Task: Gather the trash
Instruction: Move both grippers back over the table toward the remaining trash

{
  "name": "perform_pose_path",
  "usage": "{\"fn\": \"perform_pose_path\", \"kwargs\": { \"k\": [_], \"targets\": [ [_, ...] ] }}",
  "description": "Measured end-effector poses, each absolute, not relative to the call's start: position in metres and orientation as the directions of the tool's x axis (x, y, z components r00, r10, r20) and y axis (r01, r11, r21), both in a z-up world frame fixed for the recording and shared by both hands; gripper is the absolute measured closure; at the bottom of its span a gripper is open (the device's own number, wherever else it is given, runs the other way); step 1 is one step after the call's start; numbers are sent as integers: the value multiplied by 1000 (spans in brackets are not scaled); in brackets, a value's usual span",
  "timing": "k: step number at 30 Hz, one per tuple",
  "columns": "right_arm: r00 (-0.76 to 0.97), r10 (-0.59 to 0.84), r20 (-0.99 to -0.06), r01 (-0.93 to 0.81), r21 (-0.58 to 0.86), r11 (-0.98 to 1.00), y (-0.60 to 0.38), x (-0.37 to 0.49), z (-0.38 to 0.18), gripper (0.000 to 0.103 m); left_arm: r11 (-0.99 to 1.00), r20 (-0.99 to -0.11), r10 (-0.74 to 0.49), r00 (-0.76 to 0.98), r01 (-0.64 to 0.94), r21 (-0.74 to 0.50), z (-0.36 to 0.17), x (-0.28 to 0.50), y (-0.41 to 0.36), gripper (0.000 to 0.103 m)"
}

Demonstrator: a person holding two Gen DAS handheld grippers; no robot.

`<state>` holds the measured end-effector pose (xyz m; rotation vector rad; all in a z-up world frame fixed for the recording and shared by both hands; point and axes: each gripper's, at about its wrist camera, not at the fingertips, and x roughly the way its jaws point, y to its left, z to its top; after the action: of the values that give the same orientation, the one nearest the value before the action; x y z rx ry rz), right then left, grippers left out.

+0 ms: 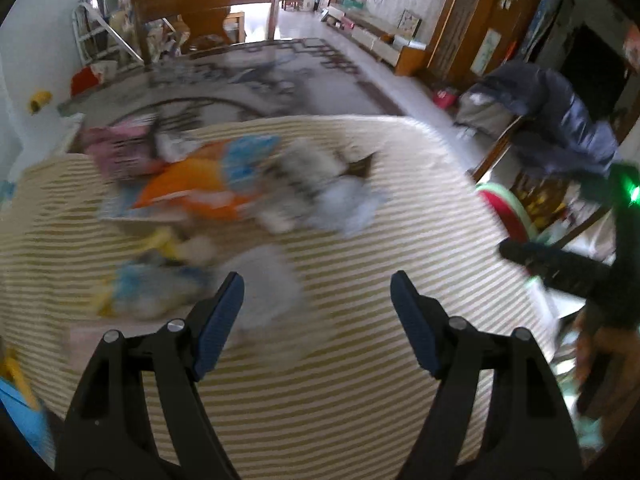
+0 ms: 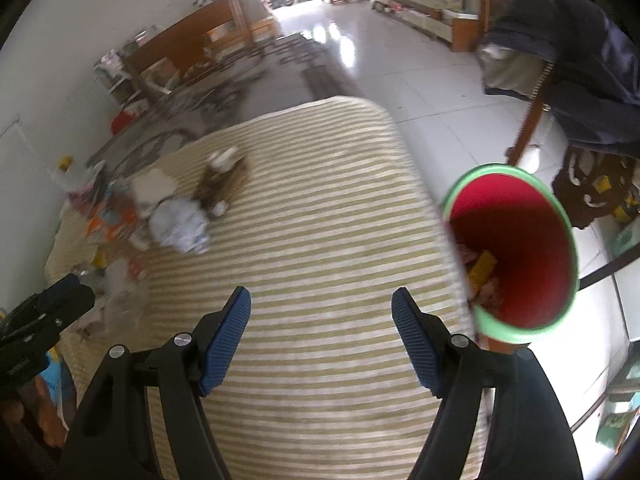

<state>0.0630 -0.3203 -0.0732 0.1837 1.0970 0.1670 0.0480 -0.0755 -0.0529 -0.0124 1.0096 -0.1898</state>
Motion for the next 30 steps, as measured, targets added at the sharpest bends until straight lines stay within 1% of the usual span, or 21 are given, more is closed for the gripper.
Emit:
{"fn": "perform_pose_path", "kwargs": {
  "k": [1, 8, 11, 14, 17, 19, 22, 24, 25, 28, 29, 30],
  "targets": [
    [445, 232, -865, -52, 234, 971, -314, 61, -73, 26, 986, -845, -142, 515, 152, -73, -55, 45, -63, 30],
    [430, 264, -863, -62, 263, 963, -281, 49, -78, 26, 992, -882, -35, 469, 125, 27, -75, 33, 14, 30],
    [425, 268, -865, -59, 269, 961, -271, 45, -80, 26, 979, -903, -27, 429, 192, 62, -84, 31, 28, 30],
    [415, 273, -868, -61, 272, 960, -262, 42, -83, 26, 927, -922, -6, 388, 348, 140, -97, 32, 23, 30],
    [402, 278, -872, -71, 273, 959, -250, 38, -86, 26, 875, -927, 19, 374, 443, 196, -107, 32, 17, 30],
    [395, 282, -874, -82, 272, 959, -244, 36, -87, 26, 849, -933, 42, 357, 479, 222, -116, 36, 12, 30],
    [389, 285, -876, -97, 269, 958, -236, 32, -88, 26, 842, -936, 59, 346, 487, 233, -126, 38, 8, 31],
    [387, 286, -876, -103, 267, 958, -232, 30, -88, 26, 845, -934, 52, 354, 483, 230, -125, 35, 4, 38],
    [387, 285, -877, -104, 266, 958, -231, 29, -88, 26, 849, -933, 46, 357, 477, 225, -124, 33, 3, 44],
    [384, 283, -879, -104, 263, 959, -228, 28, -88, 26, 872, -937, 21, 350, 452, 189, -119, 24, 3, 51],
    [385, 283, -879, -105, 263, 959, -228, 28, -88, 26, 884, -938, 13, 346, 434, 172, -117, 19, 3, 55],
    [385, 284, -878, -106, 263, 959, -227, 28, -88, 26, 893, -939, 5, 344, 420, 159, -116, 15, 4, 57]
  ]
}}
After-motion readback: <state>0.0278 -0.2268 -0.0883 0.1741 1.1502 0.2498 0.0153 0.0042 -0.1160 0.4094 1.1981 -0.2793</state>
